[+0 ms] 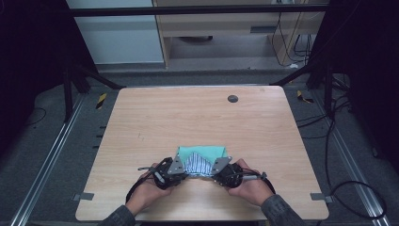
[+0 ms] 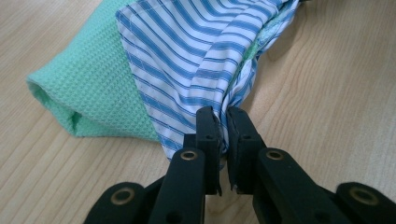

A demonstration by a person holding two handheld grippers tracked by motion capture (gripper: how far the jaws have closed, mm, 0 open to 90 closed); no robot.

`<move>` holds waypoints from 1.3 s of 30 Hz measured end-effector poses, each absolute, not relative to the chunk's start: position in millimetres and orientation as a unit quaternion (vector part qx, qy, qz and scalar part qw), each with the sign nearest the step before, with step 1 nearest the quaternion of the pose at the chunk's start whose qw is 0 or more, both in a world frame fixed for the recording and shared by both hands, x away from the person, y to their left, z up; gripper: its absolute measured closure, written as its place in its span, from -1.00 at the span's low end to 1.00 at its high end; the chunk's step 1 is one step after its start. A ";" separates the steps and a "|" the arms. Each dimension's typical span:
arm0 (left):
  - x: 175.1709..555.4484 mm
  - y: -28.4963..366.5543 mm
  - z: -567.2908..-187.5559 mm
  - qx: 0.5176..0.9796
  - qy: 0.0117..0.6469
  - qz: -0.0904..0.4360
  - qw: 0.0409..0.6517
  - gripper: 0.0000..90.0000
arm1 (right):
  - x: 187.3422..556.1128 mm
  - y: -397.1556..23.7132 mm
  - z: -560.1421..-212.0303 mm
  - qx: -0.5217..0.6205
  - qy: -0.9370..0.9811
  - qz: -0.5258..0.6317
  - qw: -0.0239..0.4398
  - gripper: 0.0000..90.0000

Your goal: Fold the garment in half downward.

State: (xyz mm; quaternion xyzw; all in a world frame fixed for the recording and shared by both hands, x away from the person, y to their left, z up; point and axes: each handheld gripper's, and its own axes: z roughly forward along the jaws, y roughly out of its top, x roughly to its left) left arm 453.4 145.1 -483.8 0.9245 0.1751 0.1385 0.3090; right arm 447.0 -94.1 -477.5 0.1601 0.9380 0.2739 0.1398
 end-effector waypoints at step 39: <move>490.3 226.0 -483.9 0.827 0.402 0.183 0.348 -0.70 | 466.6 -185.5 -485.4 0.413 0.830 0.321 0.192 -0.80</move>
